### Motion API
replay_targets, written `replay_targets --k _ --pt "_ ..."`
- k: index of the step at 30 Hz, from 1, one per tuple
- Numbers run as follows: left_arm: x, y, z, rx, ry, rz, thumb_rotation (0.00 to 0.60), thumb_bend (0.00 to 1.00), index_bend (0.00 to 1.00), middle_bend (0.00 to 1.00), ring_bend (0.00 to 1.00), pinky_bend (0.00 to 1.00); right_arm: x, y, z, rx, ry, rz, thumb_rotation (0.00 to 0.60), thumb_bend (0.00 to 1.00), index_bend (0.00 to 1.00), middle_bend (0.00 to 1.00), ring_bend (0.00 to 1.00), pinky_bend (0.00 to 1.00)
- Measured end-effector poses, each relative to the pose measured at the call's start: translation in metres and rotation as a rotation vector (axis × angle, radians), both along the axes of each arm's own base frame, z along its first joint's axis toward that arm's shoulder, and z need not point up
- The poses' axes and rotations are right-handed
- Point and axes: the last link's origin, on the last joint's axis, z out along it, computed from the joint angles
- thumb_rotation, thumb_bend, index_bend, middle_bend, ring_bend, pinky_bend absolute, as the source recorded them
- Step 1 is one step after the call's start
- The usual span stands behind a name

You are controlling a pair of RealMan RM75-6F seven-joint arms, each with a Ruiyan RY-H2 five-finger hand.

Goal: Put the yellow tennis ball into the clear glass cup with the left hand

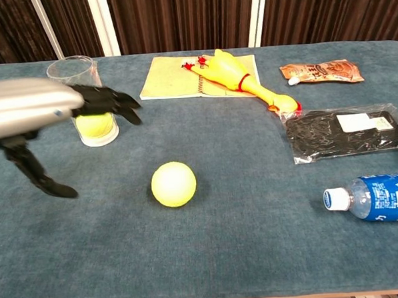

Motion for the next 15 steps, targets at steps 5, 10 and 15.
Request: replay_targets --k 5,10,15 --pt "0.009 0.004 -0.022 -0.008 0.006 -0.038 0.600 0.02 0.16 0.04 0.01 0.08 -0.001 0.000 0.000 0.000 0.001 -0.003 0.600 0.35 0.11 0.00 0.01 0.00" --pt "0.017 0.008 -0.043 -0.016 0.006 -0.064 0.600 0.02 0.16 0.06 0.06 0.12 -0.001 -0.001 0.002 -0.007 0.000 -0.003 0.600 0.35 0.11 0.00 0.01 0.00" --pt "0.023 0.012 -0.059 -0.014 0.033 -0.091 0.600 0.03 0.16 0.08 0.09 0.16 -0.002 -0.001 0.003 -0.008 -0.001 -0.005 0.600 0.35 0.11 0.00 0.01 0.00"
